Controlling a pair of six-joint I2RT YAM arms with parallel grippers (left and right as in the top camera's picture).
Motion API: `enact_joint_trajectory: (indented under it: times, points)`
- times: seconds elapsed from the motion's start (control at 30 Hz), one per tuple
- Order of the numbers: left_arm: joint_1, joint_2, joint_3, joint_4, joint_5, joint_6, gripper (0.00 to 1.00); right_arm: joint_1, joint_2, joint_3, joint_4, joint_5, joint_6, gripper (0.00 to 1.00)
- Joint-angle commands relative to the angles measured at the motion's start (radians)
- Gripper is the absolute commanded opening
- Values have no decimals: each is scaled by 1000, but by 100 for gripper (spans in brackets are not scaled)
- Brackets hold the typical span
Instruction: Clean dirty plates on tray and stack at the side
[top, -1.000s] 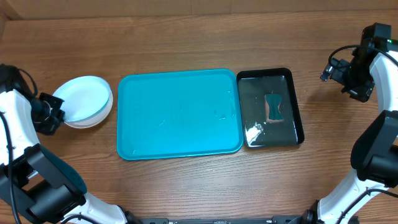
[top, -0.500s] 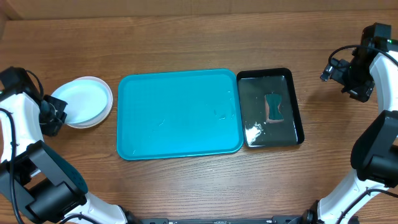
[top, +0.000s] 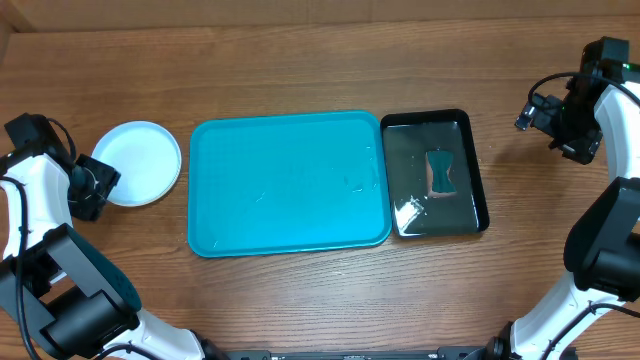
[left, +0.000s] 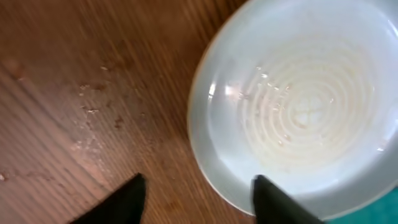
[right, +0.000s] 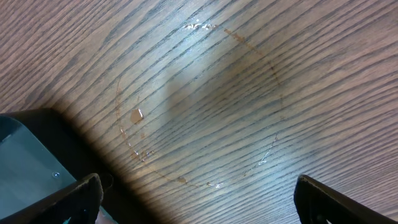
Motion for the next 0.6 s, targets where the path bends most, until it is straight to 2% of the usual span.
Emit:
enact_joint_trajectory:
  times: [0.0, 0.1, 0.17, 0.43, 0.57]
  points:
    - [-4, -1, -5, 7, 130, 116, 71, -4, -26, 17, 2, -2, 4, 100]
    - [-5, -1, -5, 8, 209, 161, 92, -4, -26, 17, 2, -2, 4, 100]
    - [-9, -1, -5, 8, 238, 172, 98, -4, -26, 17, 3, -2, 4, 100]
    - [-76, -1, -5, 10, 423, 352, 100, -4, -26, 17, 2, -2, 4, 100]
    - [-153, -1, -5, 16, 431, 387, 100, -4, -26, 17, 2, -2, 4, 100]
